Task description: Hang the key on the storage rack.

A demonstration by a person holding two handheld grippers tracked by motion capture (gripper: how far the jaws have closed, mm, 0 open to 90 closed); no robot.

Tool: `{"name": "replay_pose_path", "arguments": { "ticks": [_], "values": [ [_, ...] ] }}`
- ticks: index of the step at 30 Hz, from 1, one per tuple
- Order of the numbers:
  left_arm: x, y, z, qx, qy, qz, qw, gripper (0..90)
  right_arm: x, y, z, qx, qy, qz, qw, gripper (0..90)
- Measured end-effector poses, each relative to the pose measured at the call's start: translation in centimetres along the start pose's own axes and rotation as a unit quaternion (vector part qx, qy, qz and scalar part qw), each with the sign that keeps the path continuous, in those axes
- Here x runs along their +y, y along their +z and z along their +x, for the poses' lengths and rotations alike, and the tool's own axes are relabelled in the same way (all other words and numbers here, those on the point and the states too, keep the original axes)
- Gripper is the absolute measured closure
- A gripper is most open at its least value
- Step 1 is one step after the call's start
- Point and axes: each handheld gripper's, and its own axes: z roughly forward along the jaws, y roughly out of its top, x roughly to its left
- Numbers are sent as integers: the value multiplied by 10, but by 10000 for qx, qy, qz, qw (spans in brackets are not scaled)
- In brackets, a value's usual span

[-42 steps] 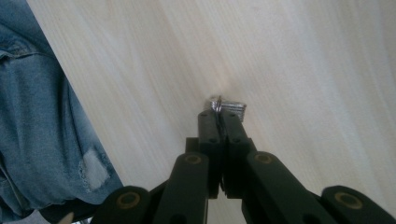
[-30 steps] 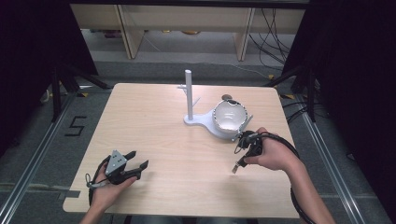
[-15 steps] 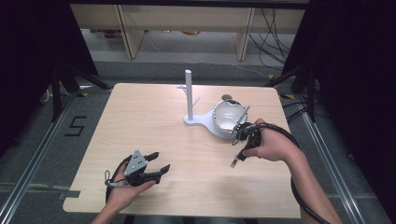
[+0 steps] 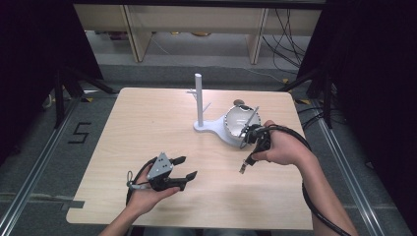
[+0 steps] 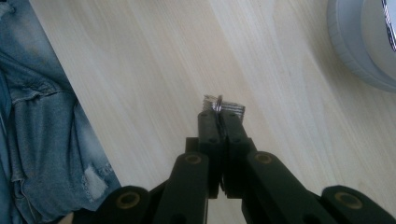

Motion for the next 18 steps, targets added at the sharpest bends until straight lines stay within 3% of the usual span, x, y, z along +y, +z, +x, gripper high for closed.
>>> {"name": "replay_pose_path", "arguments": {
  "ticks": [4, 6, 10, 11, 18],
  "values": [
    [7, 9, -5, -88, 84, -45, 9999, 329, 4, -3, 1, 20, 5, -24, 10000, 894],
    [9, 13, -8, -129, 117, -5, 9998, 329, 6, -3, 0, 12, -106, -25, 9999, 894],
    [11, 21, -12, -207, 168, 24, 9996, 329, 8, -5, 2, 20, 75, -18, 10000, 894],
    [12, 22, -13, -218, 185, 40, 9996, 329, 8, -5, 1, 19, -42, -40, 10000, 894],
    [17, 28, -19, -297, 259, 69, 9992, 335, 9, -4, 1, 45, 74, -27, 10000, 894]
  ]
}}
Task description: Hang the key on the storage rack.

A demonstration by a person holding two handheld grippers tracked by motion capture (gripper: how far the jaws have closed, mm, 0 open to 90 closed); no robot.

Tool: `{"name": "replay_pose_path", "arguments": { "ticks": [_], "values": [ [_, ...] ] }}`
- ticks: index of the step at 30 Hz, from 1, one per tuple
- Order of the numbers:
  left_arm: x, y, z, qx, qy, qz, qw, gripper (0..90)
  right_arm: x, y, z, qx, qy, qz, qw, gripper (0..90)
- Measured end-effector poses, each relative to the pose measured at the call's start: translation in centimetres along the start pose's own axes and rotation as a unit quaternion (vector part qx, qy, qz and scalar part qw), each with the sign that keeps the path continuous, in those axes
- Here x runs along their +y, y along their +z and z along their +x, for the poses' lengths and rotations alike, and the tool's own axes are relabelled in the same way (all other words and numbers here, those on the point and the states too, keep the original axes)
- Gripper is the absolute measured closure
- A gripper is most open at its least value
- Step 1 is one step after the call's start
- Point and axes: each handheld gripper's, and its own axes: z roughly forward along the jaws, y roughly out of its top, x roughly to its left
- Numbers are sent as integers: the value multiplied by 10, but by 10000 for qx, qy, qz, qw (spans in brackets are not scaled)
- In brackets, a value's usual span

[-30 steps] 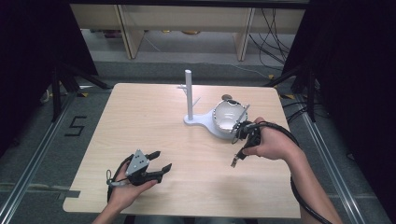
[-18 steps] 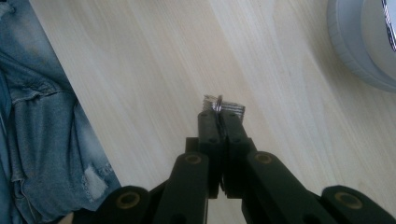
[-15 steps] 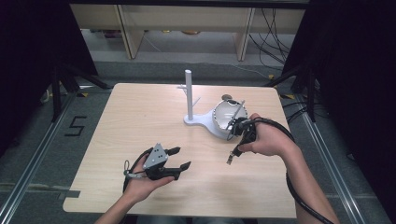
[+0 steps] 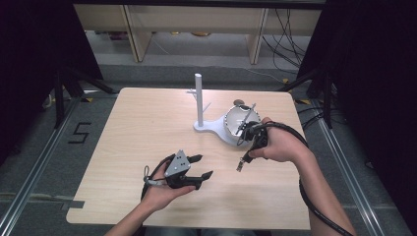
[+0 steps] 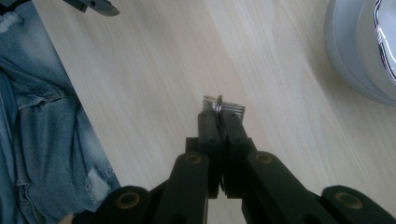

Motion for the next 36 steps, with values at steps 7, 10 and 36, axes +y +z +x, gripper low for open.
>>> {"name": "replay_pose_path", "arguments": {
  "ticks": [7, 10, 36],
  "values": [
    [6, 4, -2, -100, -46, -94, 9999, 348, 3, -2, -1, -8, -78, -32, 10000, 894],
    [12, 8, -5, -192, -52, -144, 9997, 357, 6, -4, -1, -13, -131, -52, 9999, 894],
    [32, 58, -27, -159, 7, 2, 9999, 511, 22, -14, 12, -65, -224, -135, 9996, 894]
  ]
}}
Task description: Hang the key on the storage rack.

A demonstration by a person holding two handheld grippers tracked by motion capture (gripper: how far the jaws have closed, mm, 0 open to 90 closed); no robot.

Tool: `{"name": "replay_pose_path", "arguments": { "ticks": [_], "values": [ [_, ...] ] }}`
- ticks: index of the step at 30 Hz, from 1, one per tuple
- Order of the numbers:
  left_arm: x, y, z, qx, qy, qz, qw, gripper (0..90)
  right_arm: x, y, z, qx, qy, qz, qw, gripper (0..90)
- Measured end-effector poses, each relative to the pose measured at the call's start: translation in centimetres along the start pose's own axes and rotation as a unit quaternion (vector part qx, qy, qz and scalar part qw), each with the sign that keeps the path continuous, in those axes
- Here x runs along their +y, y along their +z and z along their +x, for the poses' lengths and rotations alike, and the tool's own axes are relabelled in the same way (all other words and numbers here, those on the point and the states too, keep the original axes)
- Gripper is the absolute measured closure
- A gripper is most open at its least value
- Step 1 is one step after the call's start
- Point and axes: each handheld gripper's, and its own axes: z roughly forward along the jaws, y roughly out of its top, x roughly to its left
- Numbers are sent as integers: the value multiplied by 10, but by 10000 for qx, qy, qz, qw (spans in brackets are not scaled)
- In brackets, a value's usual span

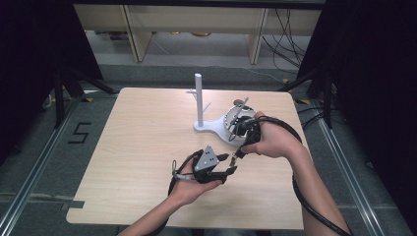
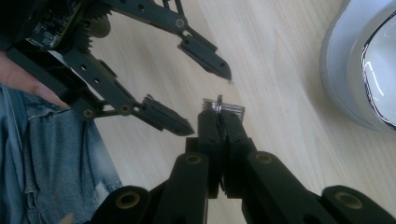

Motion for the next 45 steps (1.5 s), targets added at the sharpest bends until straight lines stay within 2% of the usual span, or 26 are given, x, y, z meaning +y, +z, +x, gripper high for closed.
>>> {"name": "replay_pose_path", "arguments": {
  "ticks": [2, 4, 8, 9, 11, 13, 16, 18, 19, 20, 21, 22, 23, 26, 29, 30, 31, 34, 35, 36, 38, 40, 41, 43, 44, 45],
  "values": [
    [1, 2, 0, 28, 30, 78, 10000, 557, 1, -1, 1, -8, 40, 19, 10000, 894],
    [1, 4, 0, 37, 21, 116, 9999, 609, 2, -2, 1, -10, -17, 3, 10000, 894],
    [1, 5, 1, 89, -90, 56, 9999, 708, 2, -3, 0, -13, 28, -14, 10000, 894],
    [1, 5, 2, 80, -76, 63, 9999, 719, 2, -3, -1, -14, -42, -29, 10000, 894],
    [0, 5, 1, 81, -73, 71, 9999, 751, 3, -2, 0, 88, 6, -84, 9999, 894],
    [0, 4, 1, 81, -80, 74, 9999, 799, 3, 0, -1, 12, 12, -4, 10000, 894],
    [0, 3, 1, 119, -50, 52, 9999, 808, 4, 0, 0, 51, -11, -54, 10000, 893],
    [1, 0, 1, 183, 62, 129, 9997, 811, 4, 0, 0, 66, 67, -61, 9999, 892],
    [3, -2, 2, 169, 37, 177, 9997, 812, 4, 0, -1, 89, 48, -114, 9999, 890],
    [4, -3, 3, 170, 33, 215, 9996, 812, 4, -1, 0, 141, 143, -209, 9996, 880],
    [5, -5, 5, 188, 58, 290, 9994, 812, 4, -1, -1, 93, 133, -356, 9992, 853],
    [6, -6, 7, 211, 70, 350, 9991, 812, 2, -3, -4, 36, 215, -649, 9977, 811],
    [6, -8, 9, 232, 93, 412, 9988, 813, 1, -4, -6, 22, 277, -784, 9965, 788],
    [6, -17, 21, 323, 113, 629, 9974, 813, -8, -11, -11, -156, 392, -1309, 9905, 730],
    [3, -26, 36, 455, 43, 851, 9953, 813, -23, -12, -15, -244, 567, -1590, 9854, 717],
    [2, -29, 41, 504, 23, 919, 9945, 812, -27, -12, -16, -260, 573, -1621, 9848, 717],
    [2, -34, 48, 527, 83, 1120, 9923, 812, -33, -10, -17, -270, 650, -1659, 9836, 717],
    [-2, -43, 64, 683, 99, 1449, 9870, 813, -50, -3, -19, -250, 873, -1743, 9805, 715],
    [-4, -46, 70, 708, 92, 1617, 9843, 812, -54, 0, -21, -281, 860, -1798, 9795, 715],
    [-5, -49, 76, 741, 130, 1833, 9802, 812, -60, 4, -20, -239, 985, -1787, 9787, 715],
    [-7, -56, 88, 783, 204, 2196, 9722, 812, -69, 13, -22, -220, 1033, -1803, 9779, 715],
    [-8, -61, 95, 867, 146, 2322, 9687, 812, -78, 23, -22, -161, 1131, -1767, 9776, 715],
    [-7, -64, 100, 918, 128, 2338, 9679, 812, -82, 28, -22, -132, 1200, -1771, 9768, 715],
    [-2, -72, 110, 1019, 126, 2332, 9670, 812, -89, 38, -22, -84, 1216, -1852, 9751, 715],
    [0, -74, 112, 1066, 79, 2333, 9665, 812, -93, 42, -20, -85, 1379, -1799, 9739, 714],
    [3, -78, 118, 1114, 70, 2302, 9667, 812, -96, 45, -21, -103, 1341, -1837, 9737, 710]
  ]
}}
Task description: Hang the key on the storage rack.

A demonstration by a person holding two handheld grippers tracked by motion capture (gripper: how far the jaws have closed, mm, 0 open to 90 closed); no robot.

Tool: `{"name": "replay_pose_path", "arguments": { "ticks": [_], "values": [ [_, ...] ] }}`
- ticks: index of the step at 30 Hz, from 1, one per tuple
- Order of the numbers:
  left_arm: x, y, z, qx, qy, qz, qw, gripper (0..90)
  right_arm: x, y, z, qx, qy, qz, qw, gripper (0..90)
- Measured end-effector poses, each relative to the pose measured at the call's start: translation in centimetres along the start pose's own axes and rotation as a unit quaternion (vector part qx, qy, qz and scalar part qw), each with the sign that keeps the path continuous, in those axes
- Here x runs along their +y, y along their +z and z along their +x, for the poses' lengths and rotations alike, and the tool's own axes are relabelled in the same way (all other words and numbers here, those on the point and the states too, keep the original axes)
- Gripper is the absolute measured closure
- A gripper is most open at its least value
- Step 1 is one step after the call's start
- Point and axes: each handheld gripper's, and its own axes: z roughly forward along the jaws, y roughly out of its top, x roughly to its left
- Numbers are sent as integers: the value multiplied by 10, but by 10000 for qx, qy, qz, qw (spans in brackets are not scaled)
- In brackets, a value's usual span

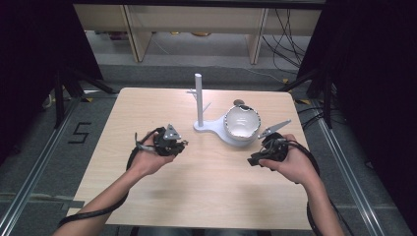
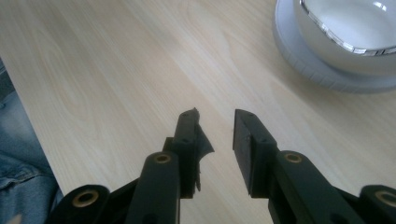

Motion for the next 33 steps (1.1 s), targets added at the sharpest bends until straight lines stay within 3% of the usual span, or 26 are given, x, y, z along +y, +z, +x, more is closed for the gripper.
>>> {"name": "replay_pose_path", "arguments": {
  "ticks": [3, 5, 7, 11, 12, 16, 20, 21, 23, 24, 25, 28, 29, 30, 33],
  "values": [
    [4, -7, 13, 57, -89, -105, 9999, 811, -15, 9, -3, 4, -7, -254, 9997, 701],
    [8, -11, 22, 162, -128, -169, 9996, 811, -28, 16, -2, -22, 344, -356, 9988, 703],
    [13, -15, 29, 220, -130, -247, 9994, 811, -38, 23, -4, -4, 266, -575, 9980, 703],
    [25, -20, 39, 429, -256, -525, 9974, 811, -57, 30, -8, -53, 399, -722, 9966, 696],
    [28, -23, 43, 480, -202, -525, 9973, 811, -60, 32, -8, -44, 422, -808, 9958, 694],
    [39, -26, 53, 607, -356, -879, 9936, 810, -77, 37, -8, -53, 570, -1054, 9928, 673],
    [48, -28, 57, 605, -447, -1044, 9917, 811, -89, 42, -10, -109, 534, -1392, 9888, 625],
    [50, -27, 57, 603, -462, -1096, 9911, 811, -93, 43, -7, -86, 665, -1398, 9879, 624],
    [57, -28, 58, 625, -475, -1150, 9903, 810, -98, 47, -8, -112, 530, -1570, 9861, 624],
    [59, -28, 59, 631, -494, -1182, 9897, 810, -100, 48, -5, -47, 710, -1570, 9850, 624],
    [62, -28, 59, 653, -519, -1236, 9888, 810, -102, 48, -7, -121, 567, -1611, 9852, 624],
    [72, -27, 60, 683, -532, -1349, 9871, 810, -108, 53, -4, 65, 750, -1787, 9810, 606],
    [76, -28, 60, 692, -536, -1384, 9865, 810, -109, 54, -6, 39, 697, -1777, 9816, 606],
    [80, -28, 60, 696, -530, -1457, 9855, 810, -111, 55, -3, 56, 833, -1818, 9798, 605],
    [88, -28, 60, 699, -540, -1574, 9836, 810, -113, 54, -7, -21, 699, -1894, 9794, 604]
  ]
}}
